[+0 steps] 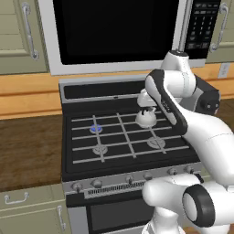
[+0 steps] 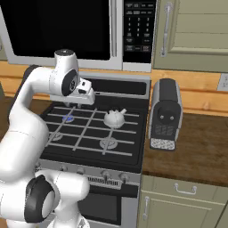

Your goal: Turn off the rear left burner of the stove.

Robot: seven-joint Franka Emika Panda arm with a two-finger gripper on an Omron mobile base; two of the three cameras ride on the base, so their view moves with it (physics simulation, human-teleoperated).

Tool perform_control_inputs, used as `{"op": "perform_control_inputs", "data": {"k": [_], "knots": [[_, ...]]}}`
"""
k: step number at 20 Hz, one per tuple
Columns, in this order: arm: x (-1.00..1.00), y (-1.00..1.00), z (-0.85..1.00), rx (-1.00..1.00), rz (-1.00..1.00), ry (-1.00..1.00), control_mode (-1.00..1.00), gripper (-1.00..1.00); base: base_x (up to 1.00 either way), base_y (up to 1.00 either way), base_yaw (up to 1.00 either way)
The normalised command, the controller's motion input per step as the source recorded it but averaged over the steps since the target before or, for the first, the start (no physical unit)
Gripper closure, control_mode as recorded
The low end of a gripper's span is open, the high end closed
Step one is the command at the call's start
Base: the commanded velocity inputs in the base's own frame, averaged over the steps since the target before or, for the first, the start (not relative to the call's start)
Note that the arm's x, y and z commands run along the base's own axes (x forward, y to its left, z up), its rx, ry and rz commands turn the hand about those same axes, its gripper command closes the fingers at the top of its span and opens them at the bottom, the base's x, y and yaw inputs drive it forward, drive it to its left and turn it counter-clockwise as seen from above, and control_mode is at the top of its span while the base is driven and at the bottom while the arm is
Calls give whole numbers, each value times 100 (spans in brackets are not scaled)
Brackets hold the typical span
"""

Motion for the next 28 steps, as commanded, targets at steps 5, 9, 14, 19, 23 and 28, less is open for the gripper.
{"op": "perform_control_inputs", "data": {"k": [5,9,14,19,23,28], "knots": [[-48,46,-4,-5,13,-10,-100,-100,0,0,0],[-67,98,-40,-22,25,-9,-100,-100,0,0,0],[-87,100,-60,-32,29,-9,-100,-100,0,0,0],[-84,100,-76,-41,25,-12,-100,-100,0,0,0],[-57,98,-79,-42,16,-17,-100,-100,0,0,0],[-12,62,-70,-44,9,-14,-100,-100,0,0,0]]}}
